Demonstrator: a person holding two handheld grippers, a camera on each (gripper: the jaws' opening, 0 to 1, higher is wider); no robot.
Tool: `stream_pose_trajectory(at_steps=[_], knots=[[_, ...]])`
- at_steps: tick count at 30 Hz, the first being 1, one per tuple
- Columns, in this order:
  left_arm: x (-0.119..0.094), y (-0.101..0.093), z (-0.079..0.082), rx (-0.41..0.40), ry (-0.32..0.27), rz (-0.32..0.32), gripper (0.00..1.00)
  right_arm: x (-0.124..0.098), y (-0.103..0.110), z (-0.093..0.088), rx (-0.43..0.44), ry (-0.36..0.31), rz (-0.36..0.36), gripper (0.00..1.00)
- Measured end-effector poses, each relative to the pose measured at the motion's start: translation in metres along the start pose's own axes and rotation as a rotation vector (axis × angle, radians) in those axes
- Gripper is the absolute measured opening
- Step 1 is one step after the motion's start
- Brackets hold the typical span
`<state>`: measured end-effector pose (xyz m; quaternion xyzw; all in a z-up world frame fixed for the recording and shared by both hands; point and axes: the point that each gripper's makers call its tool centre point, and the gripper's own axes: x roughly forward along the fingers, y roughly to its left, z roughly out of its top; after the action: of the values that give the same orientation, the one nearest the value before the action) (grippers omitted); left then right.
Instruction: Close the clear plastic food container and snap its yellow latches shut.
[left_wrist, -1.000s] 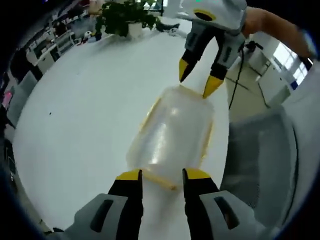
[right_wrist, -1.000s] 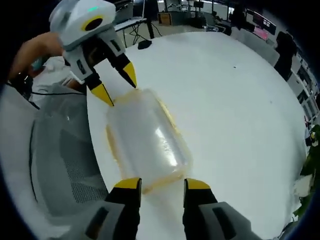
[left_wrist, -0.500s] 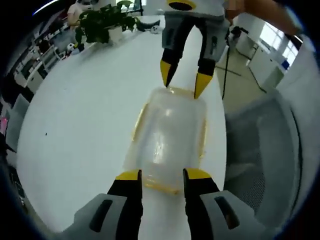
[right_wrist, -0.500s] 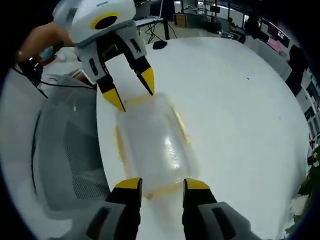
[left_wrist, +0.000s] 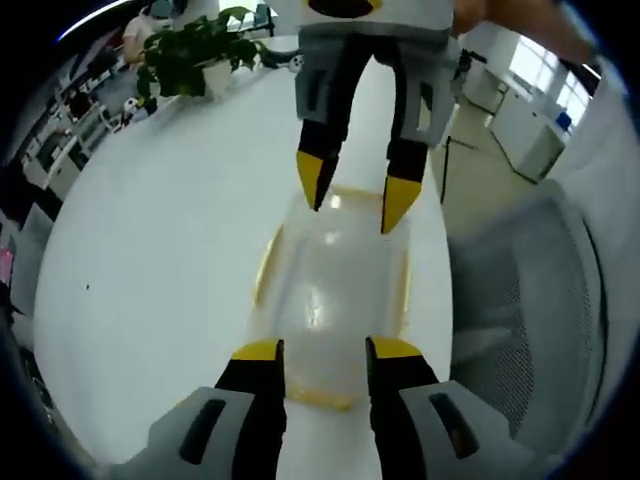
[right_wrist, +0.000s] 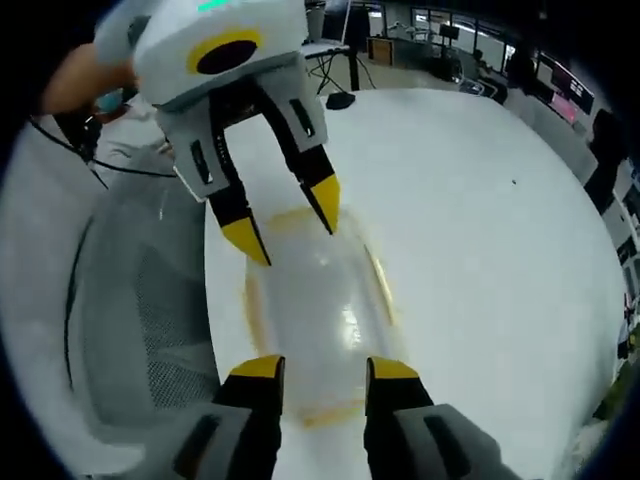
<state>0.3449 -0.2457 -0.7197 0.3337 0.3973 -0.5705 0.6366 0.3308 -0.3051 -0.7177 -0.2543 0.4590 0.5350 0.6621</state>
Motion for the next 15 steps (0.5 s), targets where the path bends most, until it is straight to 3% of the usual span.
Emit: stream_pose_trajectory(at_steps=[15], knots=[[0.006, -0.004, 0.013, 0.013, -0.025, -0.013, 0.27, 0.008, 0.003, 0.024, -0.051, -0.051, 0.024, 0.28]])
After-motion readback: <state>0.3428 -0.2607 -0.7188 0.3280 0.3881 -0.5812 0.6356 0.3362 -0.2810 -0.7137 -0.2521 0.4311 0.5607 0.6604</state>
